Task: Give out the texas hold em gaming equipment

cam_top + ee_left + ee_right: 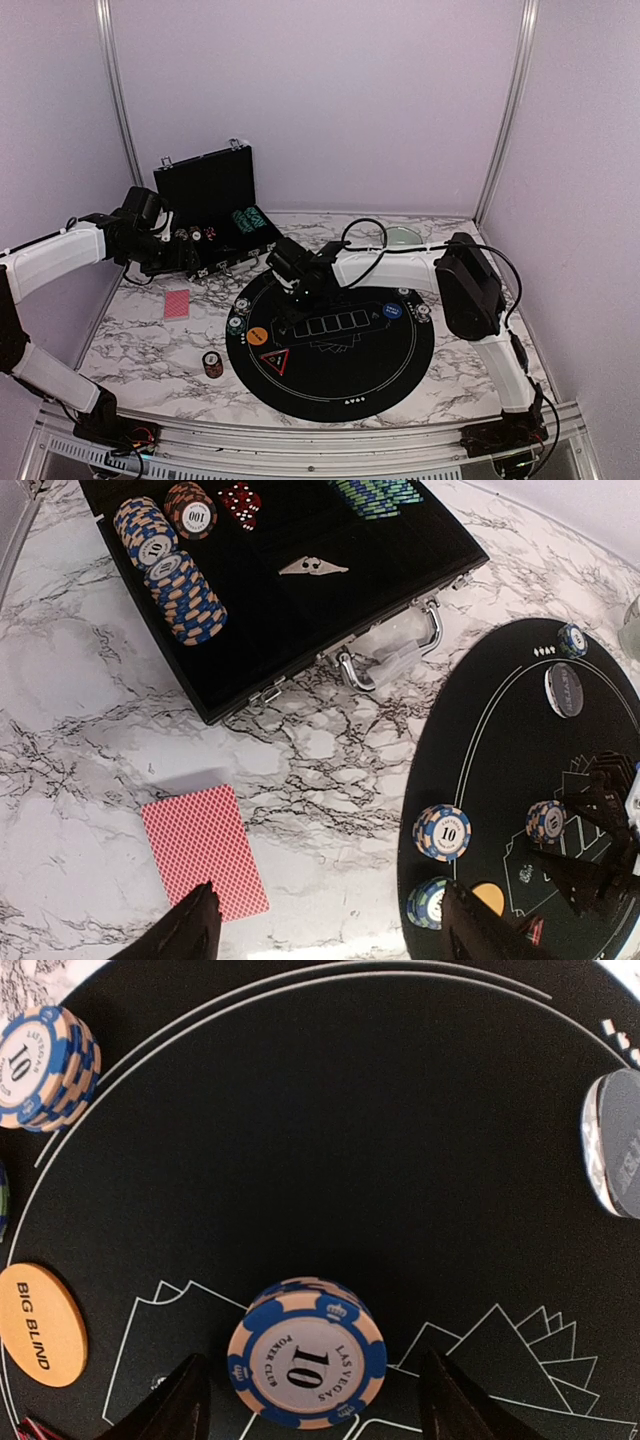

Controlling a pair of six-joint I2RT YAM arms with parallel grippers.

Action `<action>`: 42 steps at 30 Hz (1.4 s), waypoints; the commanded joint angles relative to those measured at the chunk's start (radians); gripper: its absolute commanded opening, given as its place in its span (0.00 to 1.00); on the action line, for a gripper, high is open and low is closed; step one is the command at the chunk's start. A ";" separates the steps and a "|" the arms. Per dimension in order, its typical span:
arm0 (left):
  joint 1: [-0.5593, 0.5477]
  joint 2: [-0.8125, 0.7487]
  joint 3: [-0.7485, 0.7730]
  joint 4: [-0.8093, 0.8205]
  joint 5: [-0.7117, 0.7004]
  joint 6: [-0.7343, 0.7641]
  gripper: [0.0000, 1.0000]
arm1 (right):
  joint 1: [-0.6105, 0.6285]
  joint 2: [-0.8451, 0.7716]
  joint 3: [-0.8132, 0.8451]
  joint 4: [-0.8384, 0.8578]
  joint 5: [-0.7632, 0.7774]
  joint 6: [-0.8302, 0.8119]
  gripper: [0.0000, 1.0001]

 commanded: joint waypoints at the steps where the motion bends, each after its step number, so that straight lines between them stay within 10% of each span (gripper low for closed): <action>1: 0.006 -0.022 -0.012 0.022 0.020 0.010 0.77 | 0.014 0.032 0.042 -0.012 0.013 0.013 0.68; 26: 0.006 -0.003 -0.017 0.026 0.052 0.007 0.76 | 0.014 0.073 0.064 -0.009 0.042 0.025 0.33; 42: 0.007 0.011 -0.015 0.026 0.056 0.007 0.76 | -0.053 0.168 0.220 -0.012 0.027 -0.026 0.31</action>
